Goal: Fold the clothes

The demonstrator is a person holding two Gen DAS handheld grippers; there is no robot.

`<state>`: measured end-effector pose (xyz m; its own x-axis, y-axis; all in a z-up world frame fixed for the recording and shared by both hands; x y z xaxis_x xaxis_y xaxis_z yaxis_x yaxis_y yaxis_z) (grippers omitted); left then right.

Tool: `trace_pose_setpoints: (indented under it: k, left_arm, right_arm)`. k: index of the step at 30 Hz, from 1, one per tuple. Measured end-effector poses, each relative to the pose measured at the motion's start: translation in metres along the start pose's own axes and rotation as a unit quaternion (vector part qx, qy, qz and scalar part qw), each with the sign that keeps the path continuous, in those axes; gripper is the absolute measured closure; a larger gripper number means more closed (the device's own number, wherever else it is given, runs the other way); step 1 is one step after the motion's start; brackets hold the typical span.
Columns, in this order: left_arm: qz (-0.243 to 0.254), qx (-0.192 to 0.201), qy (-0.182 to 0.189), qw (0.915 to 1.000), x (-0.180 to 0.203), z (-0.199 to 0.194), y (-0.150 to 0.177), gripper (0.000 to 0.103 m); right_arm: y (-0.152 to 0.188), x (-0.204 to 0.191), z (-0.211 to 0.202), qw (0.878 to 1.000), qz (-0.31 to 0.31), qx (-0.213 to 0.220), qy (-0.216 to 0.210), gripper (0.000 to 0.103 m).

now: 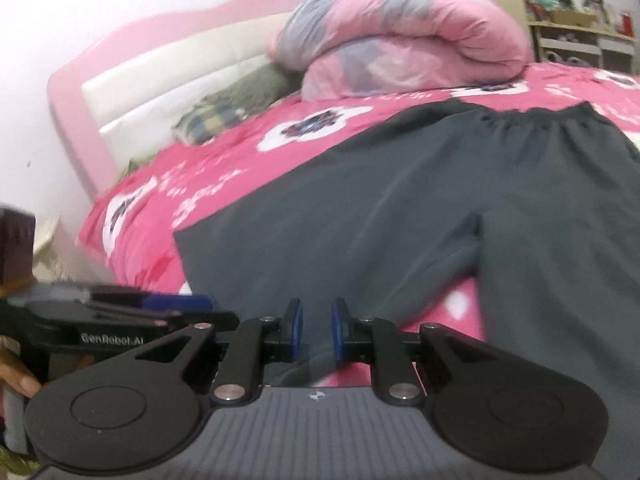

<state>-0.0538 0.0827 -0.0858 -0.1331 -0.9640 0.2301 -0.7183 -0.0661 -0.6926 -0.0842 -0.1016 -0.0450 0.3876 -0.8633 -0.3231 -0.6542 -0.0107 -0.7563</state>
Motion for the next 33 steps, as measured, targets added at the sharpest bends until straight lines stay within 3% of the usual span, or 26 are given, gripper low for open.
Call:
trace_pose_setpoints:
  k: [6, 11, 16, 20, 23, 29, 33]
  left_arm:
    - [-0.021, 0.004, -0.008, 0.9997, 0.000, -0.006, -0.004, 0.036]
    - [-0.034, 0.011, -0.019, 0.9992, -0.003, -0.011, -0.012, 0.035]
    - [-0.032, 0.042, -0.044, 0.9976, -0.016, -0.018, -0.030, 0.034]
    - [-0.014, 0.069, -0.090, 0.9935, -0.031, -0.022, -0.044, 0.034]
    - [-0.005, 0.077, -0.109, 0.9911, -0.047, -0.021, -0.052, 0.034]
    - [-0.003, 0.084, -0.120, 0.9892, -0.083, -0.006, -0.064, 0.034]
    - [0.007, 0.083, -0.128, 0.9882, -0.103, 0.012, -0.071, 0.036]
  right_arm:
    - [0.005, 0.015, -0.012, 0.999, 0.033, 0.019, 0.015, 0.086]
    - [0.005, 0.024, -0.023, 0.998, 0.050, 0.034, 0.016, 0.086]
    - [-0.007, 0.035, -0.032, 0.996, 0.076, 0.049, 0.009, 0.086]
    - [-0.036, 0.041, -0.036, 0.995, 0.076, 0.067, 0.002, 0.086]
    - [-0.064, 0.052, -0.028, 0.993, 0.096, 0.067, -0.019, 0.078]
    - [-0.123, 0.065, 0.021, 0.988, 0.138, 0.017, -0.068, 0.073]
    - [-0.164, 0.073, 0.066, 0.984, 0.161, -0.012, -0.078, 0.066]
Point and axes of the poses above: each gripper's, at about its wrist camera, not at the fingertips, and z roughly the way its jaws point, x to its right, y to its underside, the point moved 3 cm from there along z, roughly the way its jaws point, and after that the axes turned 1 degree about -x, right-handed, at the moved point
